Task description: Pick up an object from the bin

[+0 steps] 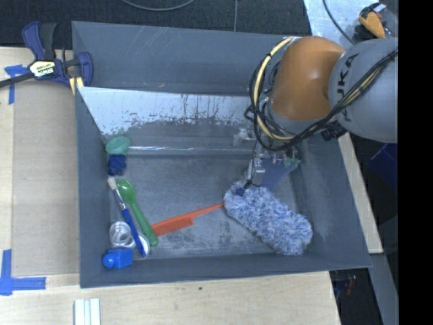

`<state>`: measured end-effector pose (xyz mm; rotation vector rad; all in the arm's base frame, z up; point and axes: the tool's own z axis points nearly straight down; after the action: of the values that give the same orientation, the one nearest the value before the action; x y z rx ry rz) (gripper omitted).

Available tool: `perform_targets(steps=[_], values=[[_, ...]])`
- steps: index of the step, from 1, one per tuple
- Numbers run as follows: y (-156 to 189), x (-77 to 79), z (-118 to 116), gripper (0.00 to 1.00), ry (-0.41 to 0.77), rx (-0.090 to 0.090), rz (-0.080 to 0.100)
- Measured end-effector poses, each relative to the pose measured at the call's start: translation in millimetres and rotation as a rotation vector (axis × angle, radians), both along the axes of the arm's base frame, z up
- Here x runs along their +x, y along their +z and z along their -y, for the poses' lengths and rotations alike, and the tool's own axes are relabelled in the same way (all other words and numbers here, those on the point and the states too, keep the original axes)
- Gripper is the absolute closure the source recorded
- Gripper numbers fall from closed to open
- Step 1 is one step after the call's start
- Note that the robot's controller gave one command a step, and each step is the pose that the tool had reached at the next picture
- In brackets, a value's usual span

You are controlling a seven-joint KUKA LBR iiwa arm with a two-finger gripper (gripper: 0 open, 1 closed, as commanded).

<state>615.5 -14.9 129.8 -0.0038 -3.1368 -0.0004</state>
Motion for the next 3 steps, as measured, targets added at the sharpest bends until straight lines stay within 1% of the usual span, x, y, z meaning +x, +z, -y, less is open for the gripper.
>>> perform_targets(steps=[1, 2, 3], values=[[5, 2.0, 0, 0.00, 0.000, 0.000, 0.008], [-57, -48.3, 22, 0.00, 0.017, 0.000, 0.013], [-16, -67.1, 27, 0.00, -0.179, 0.000, 0.017]])
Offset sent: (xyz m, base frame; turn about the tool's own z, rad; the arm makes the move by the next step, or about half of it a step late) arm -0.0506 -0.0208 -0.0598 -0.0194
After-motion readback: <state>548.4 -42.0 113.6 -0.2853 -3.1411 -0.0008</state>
